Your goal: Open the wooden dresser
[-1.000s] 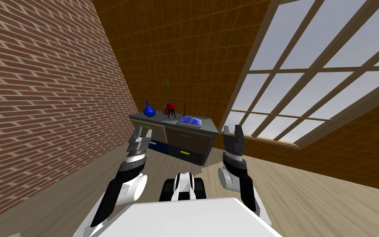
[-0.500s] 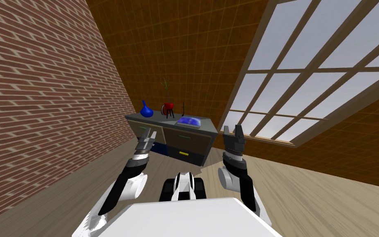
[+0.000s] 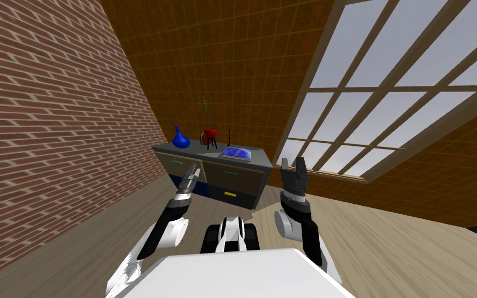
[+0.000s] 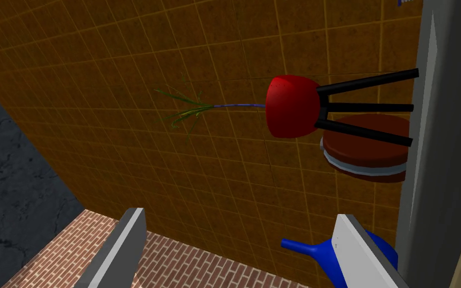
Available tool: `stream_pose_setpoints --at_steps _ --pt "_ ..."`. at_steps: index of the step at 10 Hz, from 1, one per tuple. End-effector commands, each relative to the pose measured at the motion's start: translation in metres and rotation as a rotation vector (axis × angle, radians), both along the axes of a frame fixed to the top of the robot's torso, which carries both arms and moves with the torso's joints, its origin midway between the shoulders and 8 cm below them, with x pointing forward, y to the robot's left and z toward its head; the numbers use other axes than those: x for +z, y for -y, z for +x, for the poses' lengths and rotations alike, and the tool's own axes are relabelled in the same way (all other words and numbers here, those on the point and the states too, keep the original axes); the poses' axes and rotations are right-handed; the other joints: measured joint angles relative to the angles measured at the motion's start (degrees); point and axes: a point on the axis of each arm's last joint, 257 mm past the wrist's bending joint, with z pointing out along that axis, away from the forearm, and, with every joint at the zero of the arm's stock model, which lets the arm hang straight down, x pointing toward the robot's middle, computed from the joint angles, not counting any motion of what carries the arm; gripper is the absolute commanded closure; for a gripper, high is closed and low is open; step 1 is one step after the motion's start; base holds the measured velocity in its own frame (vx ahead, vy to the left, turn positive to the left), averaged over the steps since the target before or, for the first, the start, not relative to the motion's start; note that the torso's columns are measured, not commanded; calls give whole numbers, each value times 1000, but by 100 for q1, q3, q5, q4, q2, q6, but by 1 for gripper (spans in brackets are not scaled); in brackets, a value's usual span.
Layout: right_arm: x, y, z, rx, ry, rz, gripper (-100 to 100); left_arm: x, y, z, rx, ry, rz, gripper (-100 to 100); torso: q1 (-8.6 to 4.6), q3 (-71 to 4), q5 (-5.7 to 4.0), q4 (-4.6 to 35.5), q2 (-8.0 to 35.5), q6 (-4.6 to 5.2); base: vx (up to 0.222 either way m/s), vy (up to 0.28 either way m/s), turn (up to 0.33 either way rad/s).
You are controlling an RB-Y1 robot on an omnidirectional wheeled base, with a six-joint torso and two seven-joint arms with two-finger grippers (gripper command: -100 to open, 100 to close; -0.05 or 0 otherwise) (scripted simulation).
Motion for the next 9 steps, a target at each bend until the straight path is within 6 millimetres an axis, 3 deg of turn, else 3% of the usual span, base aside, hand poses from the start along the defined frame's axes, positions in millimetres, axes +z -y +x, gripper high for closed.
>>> stream_pose_setpoints --at_steps 1,7,8,9 --pt "0 0 0 0 0 0 0 -22 3 10 2 -49 -3 -100 0 0 0 0 0 -1 25 -13 -40" --pt "0 0 0 0 0 0 0 -69 11 29 1 -151 -6 -100 2 -2 1 -1 -3 0 26 -10 -39" --pt "0 0 0 0 0 0 0 -84 14 34 -2 -185 1 -100 3 -2 1 -1 -3 0 39 -12 -60" --pt "0 0 0 0 0 0 0 -84 14 34 -2 -185 1 -100 -1 -3 0 -1 -4 0 28 -10 -26"
